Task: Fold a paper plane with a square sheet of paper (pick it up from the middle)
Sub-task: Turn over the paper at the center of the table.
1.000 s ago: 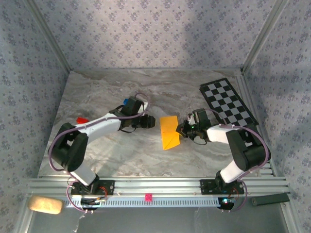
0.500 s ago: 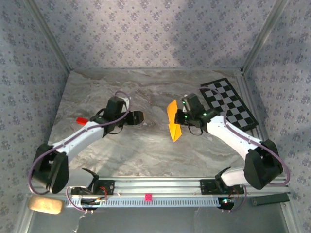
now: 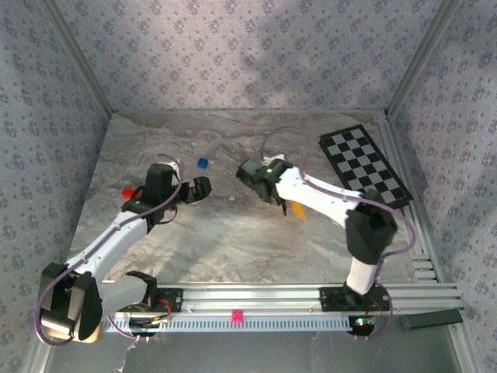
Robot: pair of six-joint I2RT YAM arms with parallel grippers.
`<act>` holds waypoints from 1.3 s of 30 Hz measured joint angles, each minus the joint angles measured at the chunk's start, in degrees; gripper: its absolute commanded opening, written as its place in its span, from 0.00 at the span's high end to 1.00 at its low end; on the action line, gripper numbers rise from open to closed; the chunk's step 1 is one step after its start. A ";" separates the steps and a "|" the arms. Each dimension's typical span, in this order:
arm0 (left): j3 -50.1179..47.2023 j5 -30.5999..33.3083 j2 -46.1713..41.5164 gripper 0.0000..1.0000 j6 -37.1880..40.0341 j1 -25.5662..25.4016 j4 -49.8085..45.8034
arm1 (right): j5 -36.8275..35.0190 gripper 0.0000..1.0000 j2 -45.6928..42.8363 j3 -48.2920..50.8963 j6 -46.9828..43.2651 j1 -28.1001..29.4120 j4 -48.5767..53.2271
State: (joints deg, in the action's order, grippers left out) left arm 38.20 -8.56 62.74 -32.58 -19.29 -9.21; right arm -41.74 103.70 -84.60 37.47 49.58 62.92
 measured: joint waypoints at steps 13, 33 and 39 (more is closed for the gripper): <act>-3.04 2.40 -9.94 0.00 -4.22 7.67 -3.02 | 10.78 0.82 15.13 -6.19 0.17 6.32 -6.75; 1.44 -12.37 9.75 0.27 -8.09 0.66 1.16 | 58.64 0.82 -16.44 38.53 1.29 -19.06 -58.07; 6.86 -12.70 18.84 0.35 -10.19 -6.23 3.32 | 65.77 0.93 -14.82 42.23 3.21 -22.69 -60.67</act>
State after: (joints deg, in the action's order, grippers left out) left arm 45.06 -21.26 81.58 -42.76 -25.52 -5.89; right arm 24.03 88.88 -42.37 40.69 26.89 2.24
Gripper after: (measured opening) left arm 0.661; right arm 0.078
